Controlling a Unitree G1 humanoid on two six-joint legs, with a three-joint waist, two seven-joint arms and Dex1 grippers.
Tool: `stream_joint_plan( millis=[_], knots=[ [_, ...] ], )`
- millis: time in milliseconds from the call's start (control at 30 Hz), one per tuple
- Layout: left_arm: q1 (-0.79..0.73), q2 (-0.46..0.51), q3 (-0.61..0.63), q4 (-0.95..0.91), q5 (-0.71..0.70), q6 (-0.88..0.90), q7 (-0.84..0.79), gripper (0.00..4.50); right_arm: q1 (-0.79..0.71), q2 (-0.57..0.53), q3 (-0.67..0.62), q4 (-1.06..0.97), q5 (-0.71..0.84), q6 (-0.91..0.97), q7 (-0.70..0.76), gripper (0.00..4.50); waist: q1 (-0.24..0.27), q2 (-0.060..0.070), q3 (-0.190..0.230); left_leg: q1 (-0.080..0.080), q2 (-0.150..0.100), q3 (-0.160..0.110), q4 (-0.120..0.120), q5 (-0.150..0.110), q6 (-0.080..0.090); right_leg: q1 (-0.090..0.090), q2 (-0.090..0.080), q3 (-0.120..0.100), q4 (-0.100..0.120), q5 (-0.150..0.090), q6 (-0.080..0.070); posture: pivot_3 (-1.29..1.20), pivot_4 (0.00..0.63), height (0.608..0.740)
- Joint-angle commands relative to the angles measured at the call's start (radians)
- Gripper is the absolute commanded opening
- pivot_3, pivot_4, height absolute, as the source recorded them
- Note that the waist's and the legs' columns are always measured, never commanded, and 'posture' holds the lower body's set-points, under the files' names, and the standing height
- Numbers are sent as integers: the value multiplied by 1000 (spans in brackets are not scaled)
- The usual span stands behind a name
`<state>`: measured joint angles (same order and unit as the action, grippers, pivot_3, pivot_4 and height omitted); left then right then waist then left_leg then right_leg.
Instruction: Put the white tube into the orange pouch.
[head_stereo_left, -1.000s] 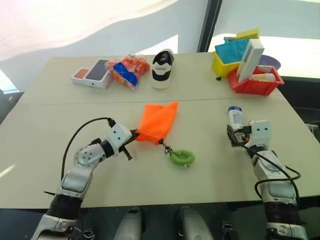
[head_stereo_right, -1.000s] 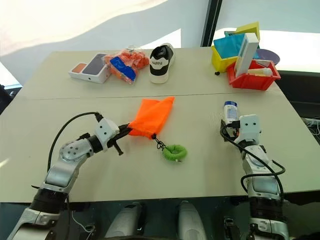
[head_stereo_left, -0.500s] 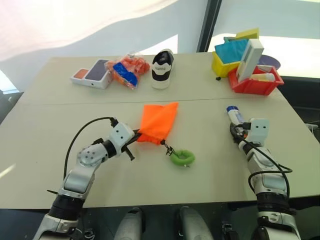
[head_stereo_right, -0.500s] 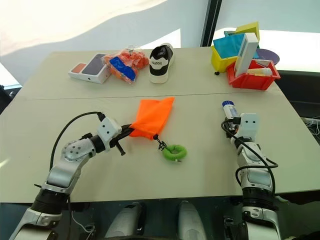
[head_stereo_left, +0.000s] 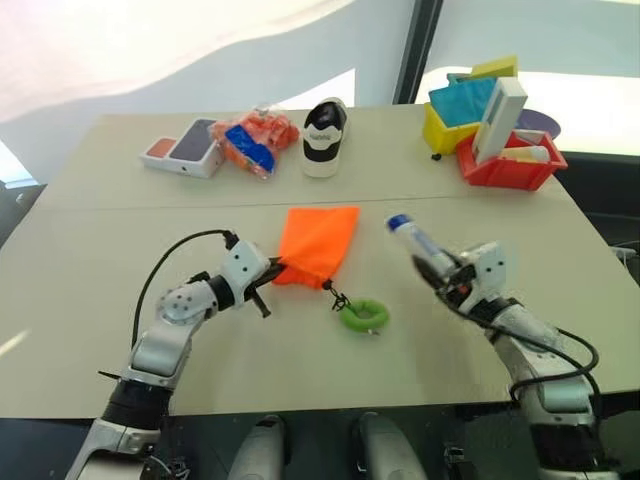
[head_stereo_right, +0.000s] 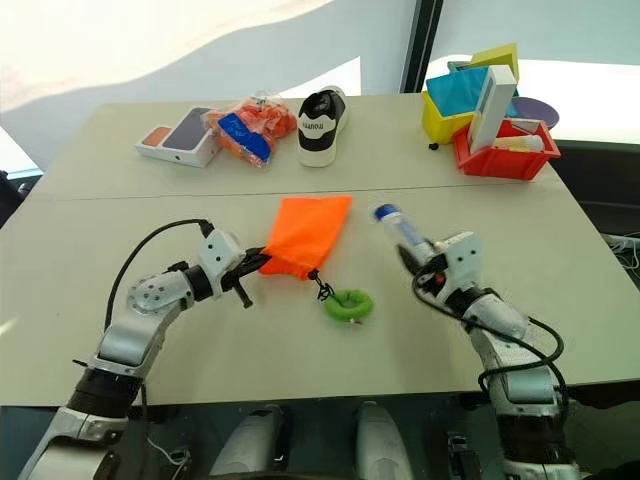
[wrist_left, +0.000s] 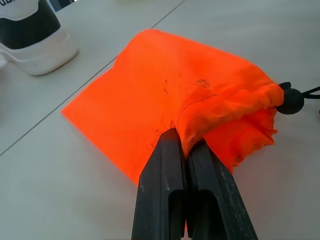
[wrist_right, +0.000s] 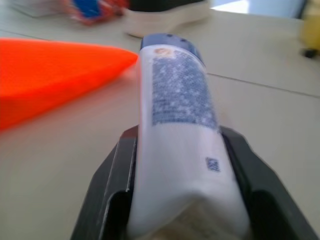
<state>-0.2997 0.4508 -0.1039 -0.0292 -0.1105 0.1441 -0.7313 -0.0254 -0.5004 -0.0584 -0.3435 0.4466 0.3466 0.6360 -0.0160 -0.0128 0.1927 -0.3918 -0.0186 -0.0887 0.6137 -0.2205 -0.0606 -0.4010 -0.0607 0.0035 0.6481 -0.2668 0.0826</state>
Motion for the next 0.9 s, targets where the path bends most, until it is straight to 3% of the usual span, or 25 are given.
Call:
stream_joint_plan(
  millis=[33,167,333,667,900],
  knots=[
    [-27,8,12,-2,-33,16,-31,0,23,-56,84,-156,91,132,86,1676,2,0,0,0,0,0,0,0,0,0,0,0,0,0,0,0,150,740],
    [-58,13,6,7,-48,40,-65,0,-16,-44,216,-144,-3,147,66,1676,3,-1,0,0,0,0,1,0,0,1,-1,0,-1,-3,-3,0,150,740],
    [-89,15,-2,-8,-62,76,-101,0,-68,24,288,-67,-91,125,14,1676,3,-1,0,0,0,0,1,0,0,0,-1,0,-1,-2,-3,0,150,740],
    [-89,33,1,-55,-78,122,-126,0,-106,181,272,-17,-160,92,-123,1676,2,-2,0,-1,-1,0,0,0,0,-1,-1,0,0,0,0,0,150,740],
    [-70,43,-6,-108,-99,156,-134,0,-123,211,261,-4,-205,104,-191,1676,2,-2,0,-1,-1,0,0,0,0,-1,-1,0,0,0,0,0,150,740]
  ],
)
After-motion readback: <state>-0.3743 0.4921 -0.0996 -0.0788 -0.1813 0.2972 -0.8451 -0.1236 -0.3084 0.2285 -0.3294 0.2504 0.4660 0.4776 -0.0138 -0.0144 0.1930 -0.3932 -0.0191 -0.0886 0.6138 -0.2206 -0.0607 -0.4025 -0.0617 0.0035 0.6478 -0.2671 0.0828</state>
